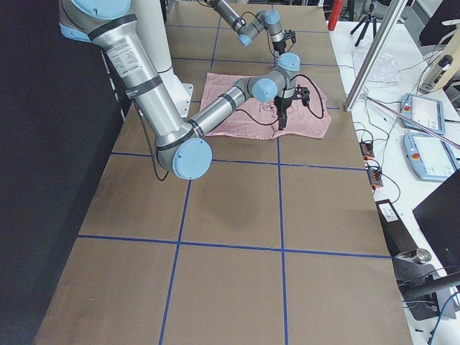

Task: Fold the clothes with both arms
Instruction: 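Release the sleeve and raise the right gripper while the left arm approaches the other sleeve, then grasp the sleeve nearest the left gripper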

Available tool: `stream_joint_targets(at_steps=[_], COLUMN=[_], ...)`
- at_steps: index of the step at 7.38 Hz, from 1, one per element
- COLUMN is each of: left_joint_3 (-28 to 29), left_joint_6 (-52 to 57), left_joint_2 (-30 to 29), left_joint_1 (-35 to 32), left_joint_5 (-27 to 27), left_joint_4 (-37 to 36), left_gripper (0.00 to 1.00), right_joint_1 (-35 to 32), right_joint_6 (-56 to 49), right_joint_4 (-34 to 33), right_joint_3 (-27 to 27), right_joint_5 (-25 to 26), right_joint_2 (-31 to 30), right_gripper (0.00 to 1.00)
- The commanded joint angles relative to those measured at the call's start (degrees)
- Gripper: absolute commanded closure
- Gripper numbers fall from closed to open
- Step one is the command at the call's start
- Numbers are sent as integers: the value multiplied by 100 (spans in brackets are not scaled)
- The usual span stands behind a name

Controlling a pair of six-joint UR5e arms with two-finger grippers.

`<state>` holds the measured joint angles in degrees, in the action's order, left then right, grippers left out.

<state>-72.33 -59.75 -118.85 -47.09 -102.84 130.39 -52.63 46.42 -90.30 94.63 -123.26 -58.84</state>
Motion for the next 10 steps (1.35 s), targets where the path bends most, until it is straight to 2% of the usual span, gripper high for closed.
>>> stream_joint_targets(at_steps=[1, 2, 3, 4, 6, 7, 9, 10], left_joint_3=[114, 201, 219, 220, 193, 185, 19, -374], left_joint_6=[15, 24, 24, 42, 218, 209, 183, 139], left_joint_2=[-85, -121, -138, -130, -147, -147, -147, -156], left_joint_1=[24, 33, 33, 33, 24, 24, 15, 15], left_joint_5=[1, 1, 1, 1, -8, -8, -43, -60], left_joint_4=[4, 4, 4, 4, 4, 4, -66, -258], left_gripper=[12, 14, 21, 39, 82, 100, 100, 100], right_joint_1=[8, 8, -1, -1, -1, -1, -1, -1], right_joint_6=[7, 7, 7, 7, 7, 7, 7, 7], right_joint_4=[-5, -5, -5, 4, -5, -5, -5, 4], right_joint_3=[12, 12, 12, 12, 12, 20, 12, 12], right_joint_5=[3, 3, 3, 3, 3, 3, 12, 12], right_joint_2=[-5, -5, -5, -5, -5, -13, -31, -40], right_gripper=[0, 0, 0, 0, 0, 0, 0, 0])
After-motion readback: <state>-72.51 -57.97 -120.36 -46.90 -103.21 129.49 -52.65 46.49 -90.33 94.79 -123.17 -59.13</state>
